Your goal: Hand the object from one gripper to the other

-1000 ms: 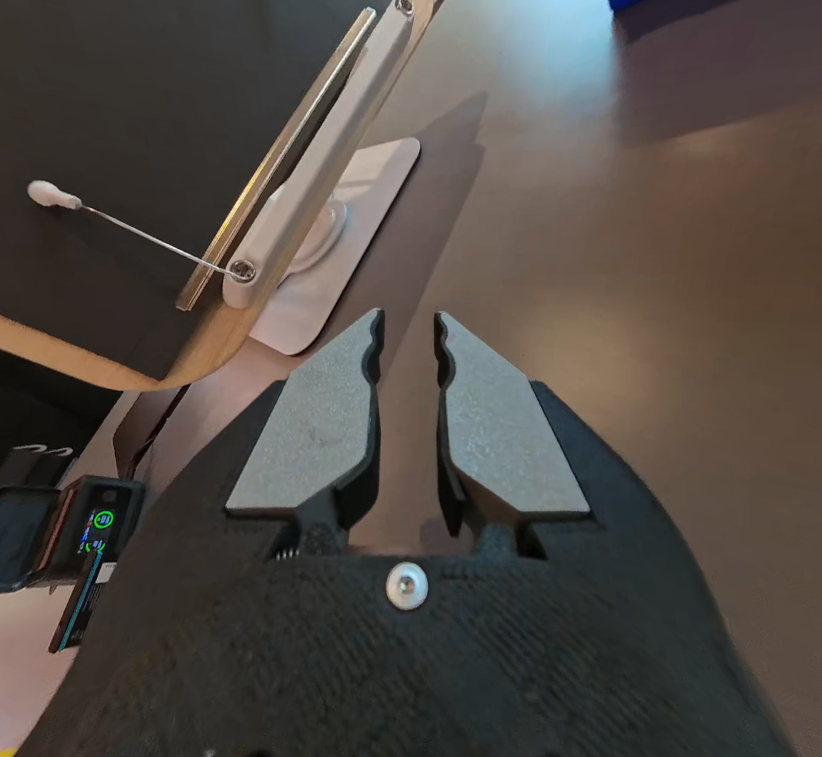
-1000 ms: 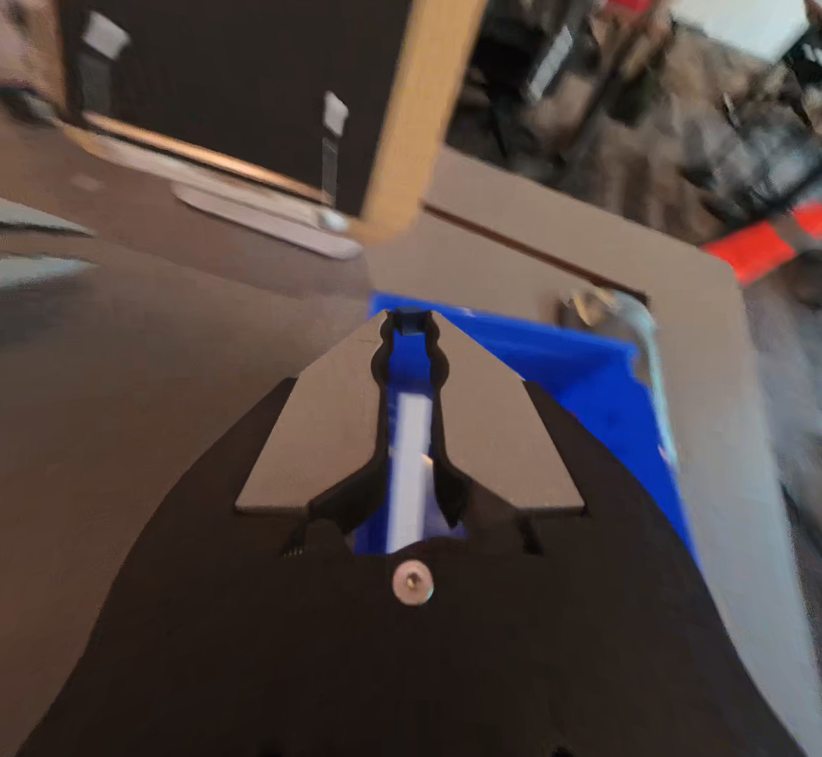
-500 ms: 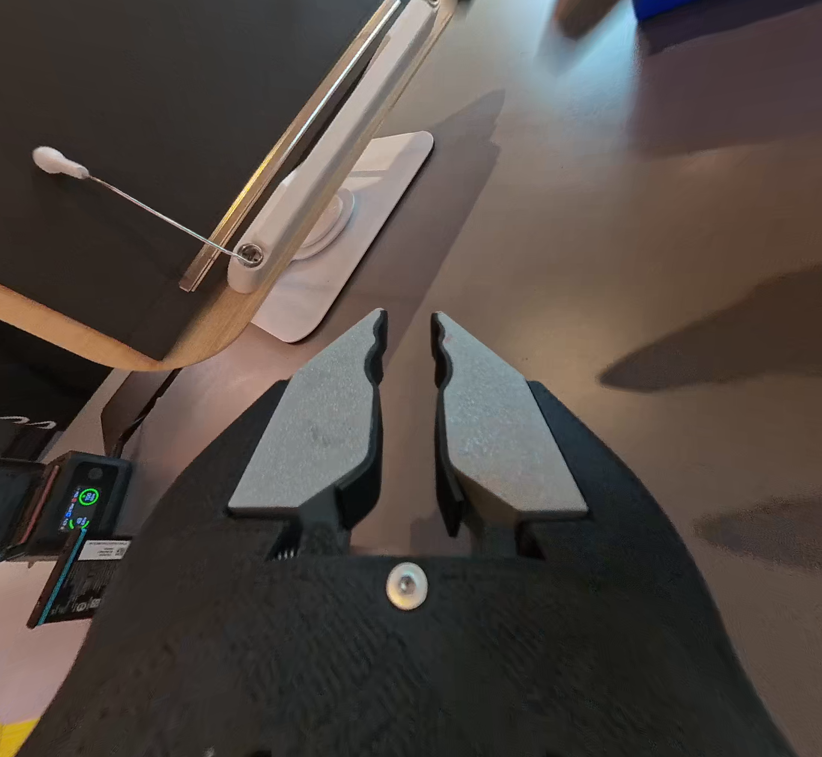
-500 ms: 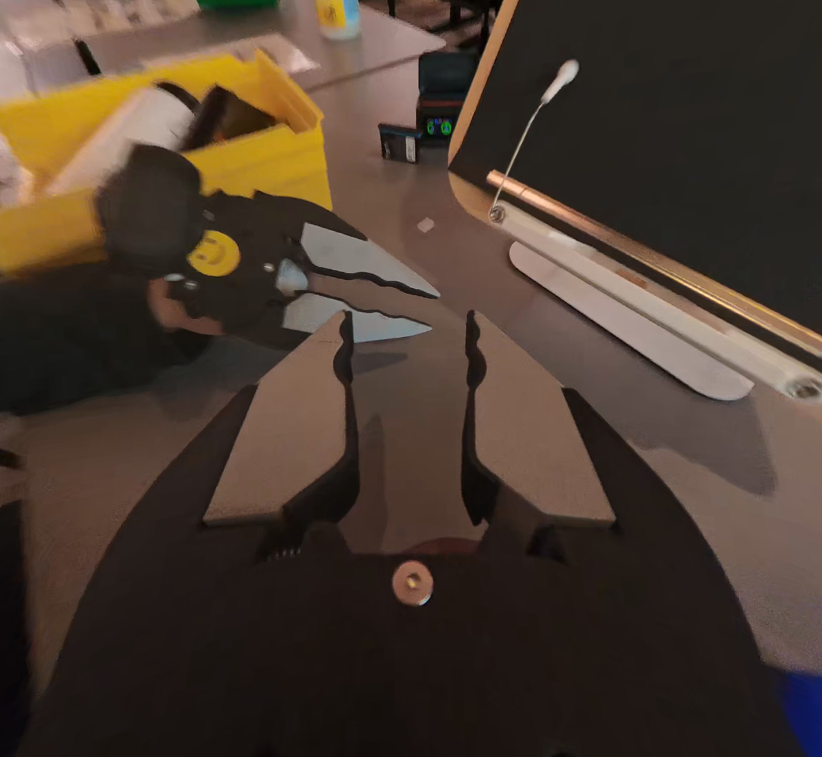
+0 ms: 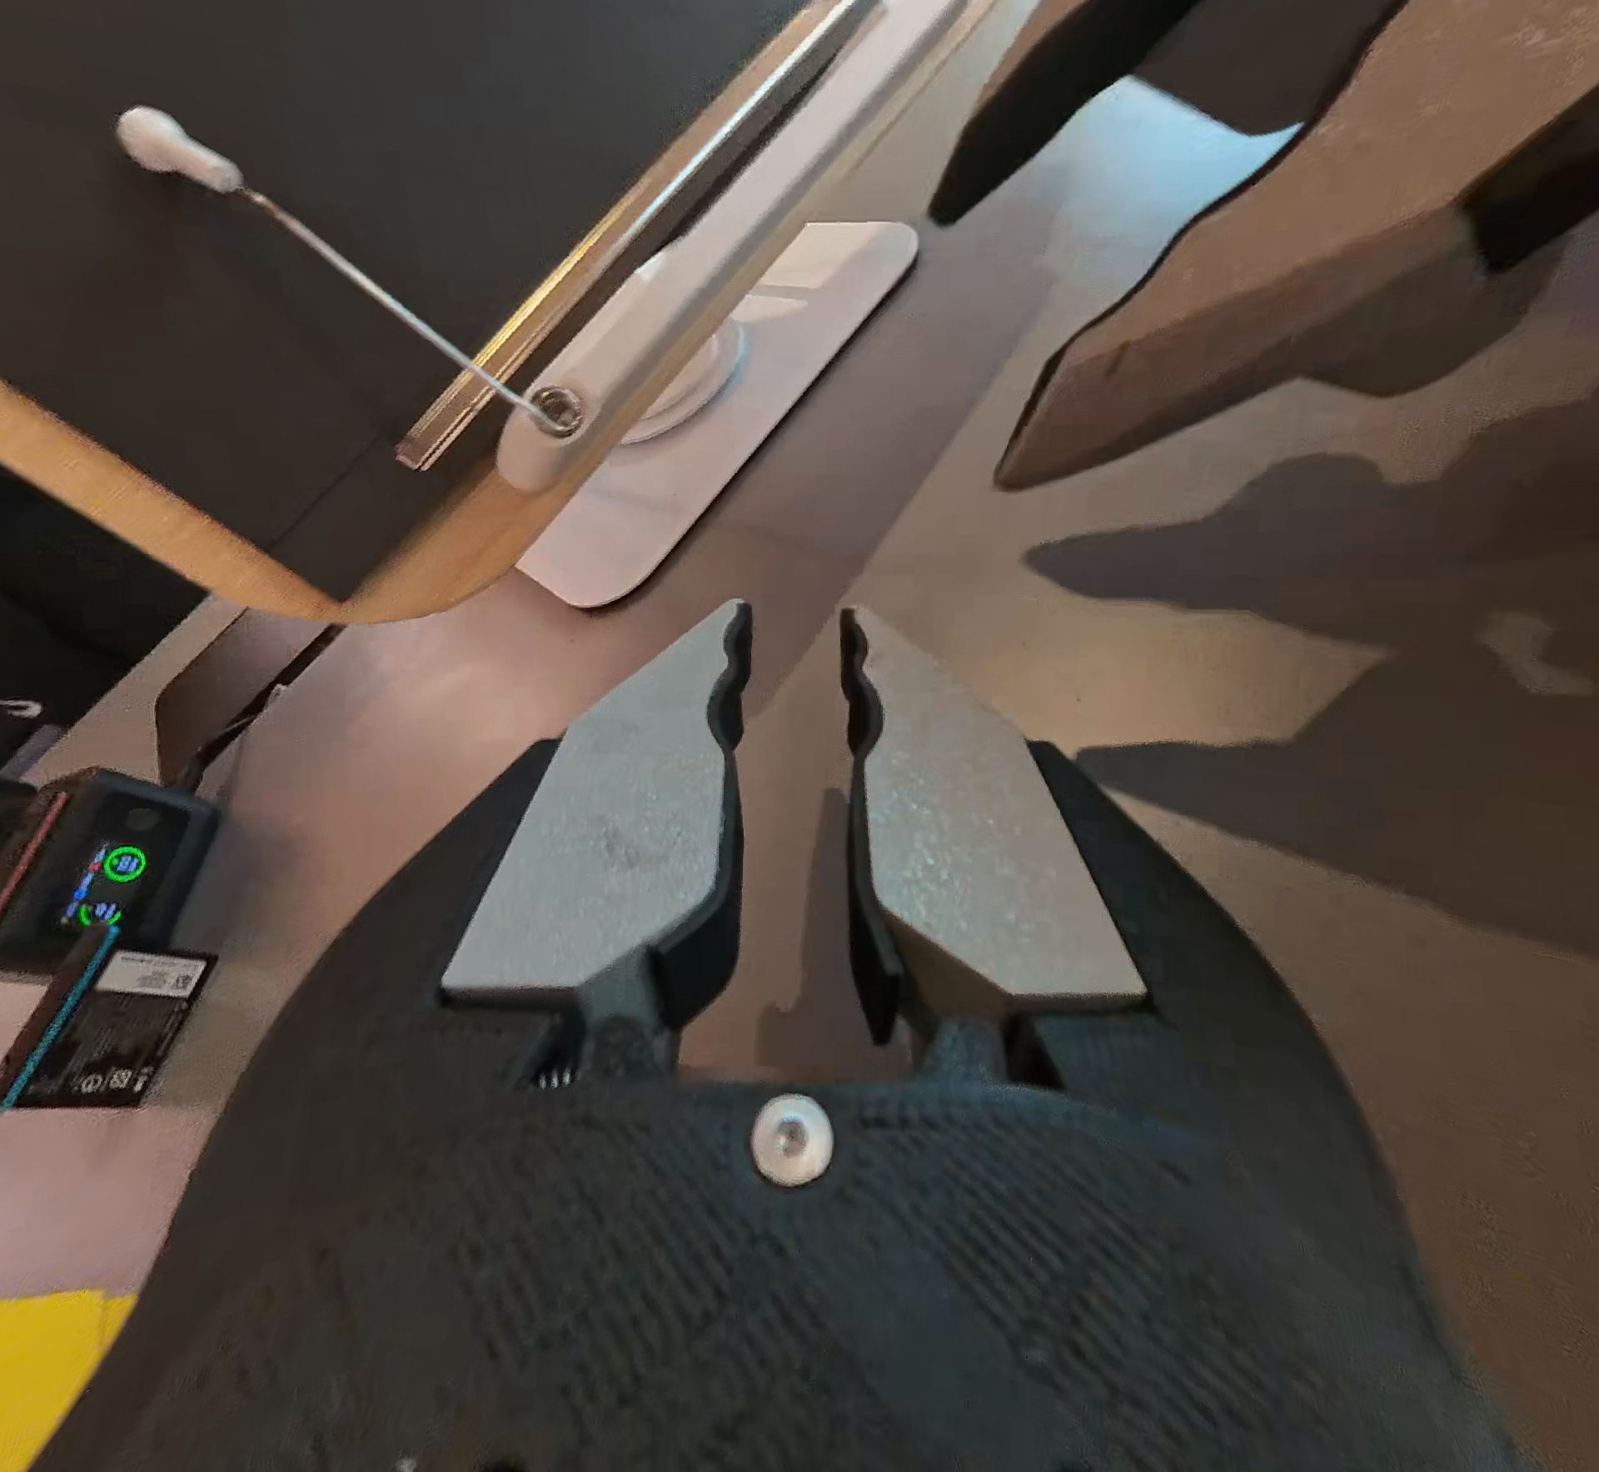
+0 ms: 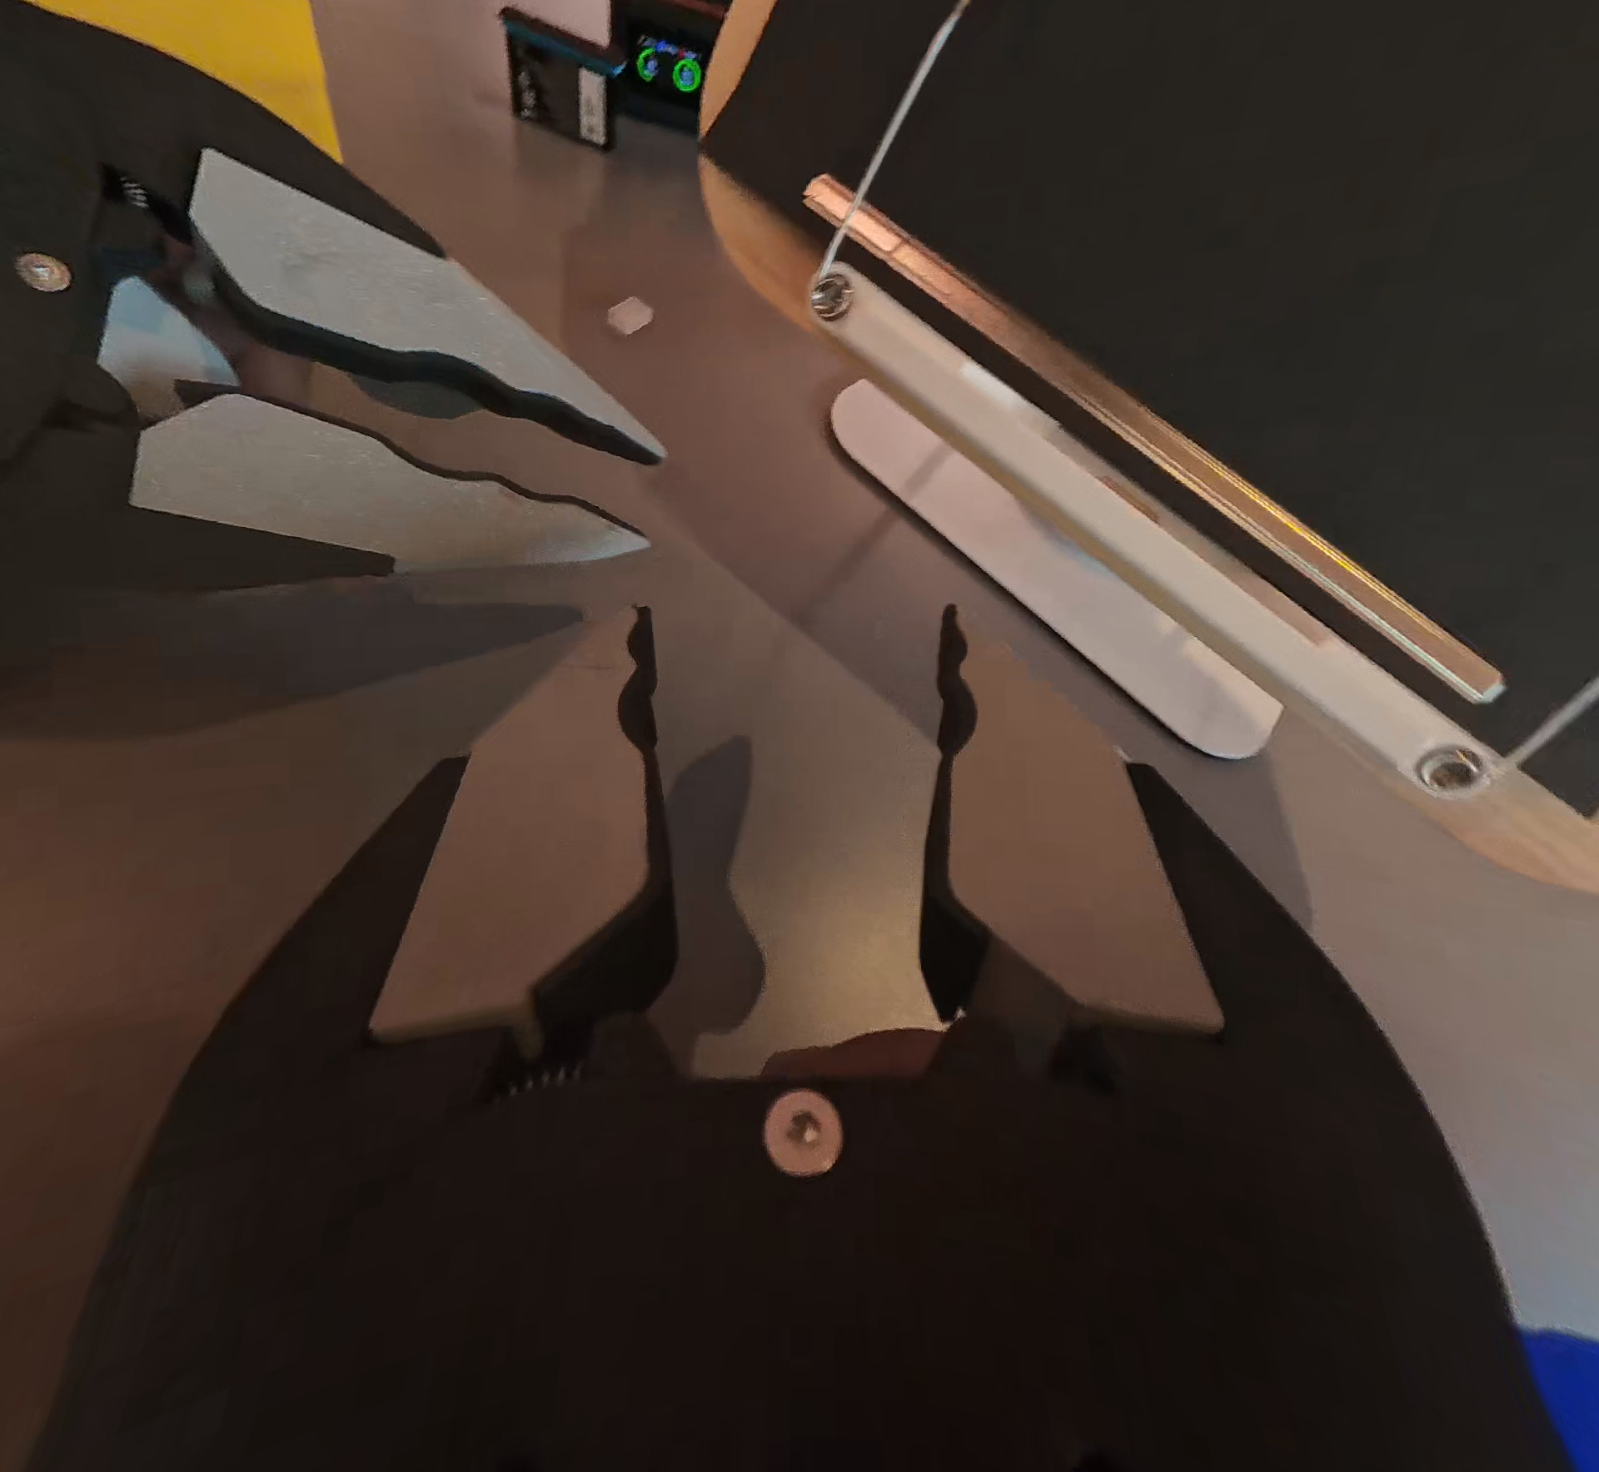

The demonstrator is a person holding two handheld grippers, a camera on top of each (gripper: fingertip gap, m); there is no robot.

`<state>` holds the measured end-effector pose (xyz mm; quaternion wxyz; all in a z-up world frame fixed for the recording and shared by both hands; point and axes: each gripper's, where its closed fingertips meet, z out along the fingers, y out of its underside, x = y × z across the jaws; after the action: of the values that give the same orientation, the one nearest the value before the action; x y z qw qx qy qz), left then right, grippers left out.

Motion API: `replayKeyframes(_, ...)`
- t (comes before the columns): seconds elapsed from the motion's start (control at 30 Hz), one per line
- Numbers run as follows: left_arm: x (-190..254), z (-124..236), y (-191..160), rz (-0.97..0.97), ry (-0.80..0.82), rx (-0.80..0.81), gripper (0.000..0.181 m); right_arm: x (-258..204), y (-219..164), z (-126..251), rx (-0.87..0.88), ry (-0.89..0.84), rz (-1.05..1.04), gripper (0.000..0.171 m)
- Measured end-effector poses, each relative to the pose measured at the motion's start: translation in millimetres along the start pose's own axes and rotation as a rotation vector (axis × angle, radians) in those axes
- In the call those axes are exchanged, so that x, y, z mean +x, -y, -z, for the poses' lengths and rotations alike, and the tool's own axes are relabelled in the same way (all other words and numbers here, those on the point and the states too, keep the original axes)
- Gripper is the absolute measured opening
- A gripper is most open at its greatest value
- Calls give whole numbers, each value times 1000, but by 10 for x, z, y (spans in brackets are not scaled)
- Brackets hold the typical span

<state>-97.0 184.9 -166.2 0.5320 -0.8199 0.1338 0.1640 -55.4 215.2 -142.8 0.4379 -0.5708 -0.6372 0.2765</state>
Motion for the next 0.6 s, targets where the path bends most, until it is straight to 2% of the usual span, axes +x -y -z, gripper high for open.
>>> replayKeyframes(0.2, -133, 162, -78, 37, 117, -16, 17, -23, -179, 159, 1, -56, -78, 67)
replayKeyframes(0.37, -106, 292, -165, 37, 180, -66, 16, -217, -86, 259, 44, -70, -53, 67)
replayKeyframes(0.6, 103, 295, -301, -47, 162, -184, 19, -275, -174, 177, -23, -68, -50, 76)
